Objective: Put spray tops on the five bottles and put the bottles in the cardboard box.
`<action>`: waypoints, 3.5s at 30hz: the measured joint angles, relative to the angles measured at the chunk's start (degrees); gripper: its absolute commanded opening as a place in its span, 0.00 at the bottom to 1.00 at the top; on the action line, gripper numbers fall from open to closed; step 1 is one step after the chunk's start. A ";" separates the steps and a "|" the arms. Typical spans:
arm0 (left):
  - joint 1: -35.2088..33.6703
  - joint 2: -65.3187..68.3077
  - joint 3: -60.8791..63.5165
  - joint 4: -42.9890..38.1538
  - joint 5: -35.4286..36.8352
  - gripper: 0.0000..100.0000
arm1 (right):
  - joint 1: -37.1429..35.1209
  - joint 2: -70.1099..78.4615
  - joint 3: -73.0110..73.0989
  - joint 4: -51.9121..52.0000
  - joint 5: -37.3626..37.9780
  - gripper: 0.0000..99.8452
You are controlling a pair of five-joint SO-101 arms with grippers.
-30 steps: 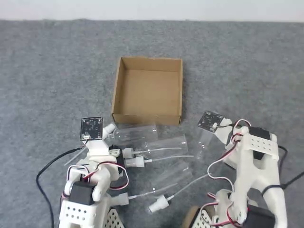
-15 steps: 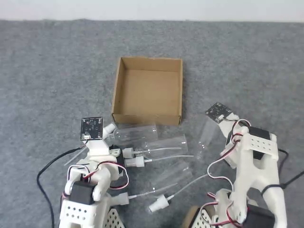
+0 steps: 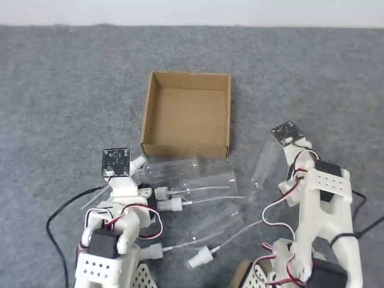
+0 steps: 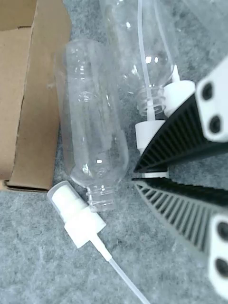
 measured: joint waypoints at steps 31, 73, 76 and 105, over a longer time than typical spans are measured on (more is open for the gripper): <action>0.00 0.00 0.00 0.00 0.00 0.01 | -15.47 0.00 0.00 -2.11 -13.71 0.32; 0.00 0.00 0.00 0.00 0.00 0.01 | -12.48 0.00 0.00 3.78 1.85 0.11; 0.00 0.00 0.00 0.00 0.00 0.01 | -12.31 0.00 0.00 3.78 1.85 0.11; 0.00 0.00 0.00 0.00 0.00 0.01 | -8.88 -0.09 0.00 6.24 1.85 0.10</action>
